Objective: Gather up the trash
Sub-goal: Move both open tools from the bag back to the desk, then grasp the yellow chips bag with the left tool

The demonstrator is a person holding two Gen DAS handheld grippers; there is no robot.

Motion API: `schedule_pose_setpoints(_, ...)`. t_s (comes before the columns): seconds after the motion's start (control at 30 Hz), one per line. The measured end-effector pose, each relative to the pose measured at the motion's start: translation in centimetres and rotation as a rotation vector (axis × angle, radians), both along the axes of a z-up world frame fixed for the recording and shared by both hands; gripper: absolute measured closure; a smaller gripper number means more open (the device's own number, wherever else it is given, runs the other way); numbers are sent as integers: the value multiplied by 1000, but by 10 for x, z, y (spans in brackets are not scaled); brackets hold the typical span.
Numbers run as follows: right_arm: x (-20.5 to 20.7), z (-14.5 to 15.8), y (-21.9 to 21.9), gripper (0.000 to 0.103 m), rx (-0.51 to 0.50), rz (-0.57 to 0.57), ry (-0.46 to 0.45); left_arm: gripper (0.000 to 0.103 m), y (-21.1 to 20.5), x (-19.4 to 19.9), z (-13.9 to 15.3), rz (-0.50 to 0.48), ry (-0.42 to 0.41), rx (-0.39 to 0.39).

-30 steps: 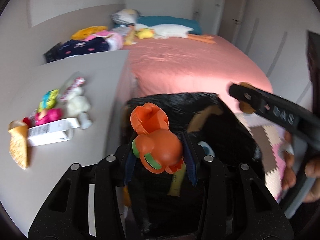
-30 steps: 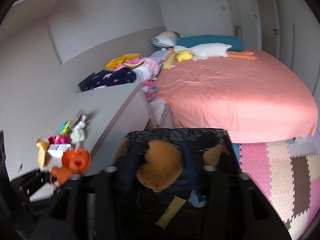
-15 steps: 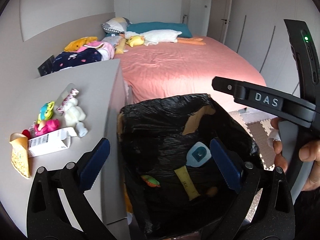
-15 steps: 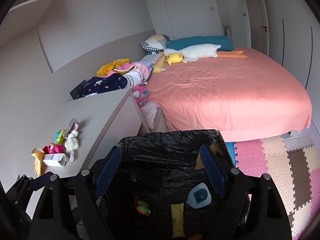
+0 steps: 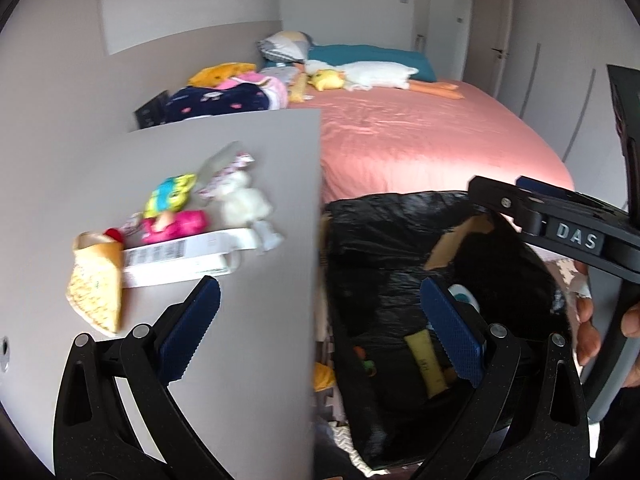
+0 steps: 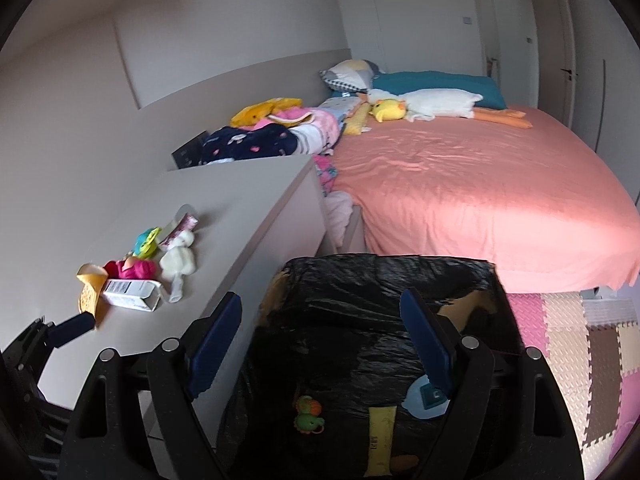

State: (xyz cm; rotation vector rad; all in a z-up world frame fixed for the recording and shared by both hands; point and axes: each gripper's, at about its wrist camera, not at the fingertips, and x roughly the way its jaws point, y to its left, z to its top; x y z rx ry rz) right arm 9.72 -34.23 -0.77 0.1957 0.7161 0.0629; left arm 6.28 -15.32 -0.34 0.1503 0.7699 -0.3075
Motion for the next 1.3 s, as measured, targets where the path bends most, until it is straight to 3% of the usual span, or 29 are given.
schedule_pose_setpoints(0.47,15,-2,65,21,-16,142,3,6,76,7,-4,185,-11,18)
schedule_pose_setpoints(0.97,38,-6,123,21,-93,264,29,6,138,34,-14,213,21,41)
schedule_pose_setpoints(1.3,62,-9,156,21,-95,327,57,6,161,58,-18,148,52,116)
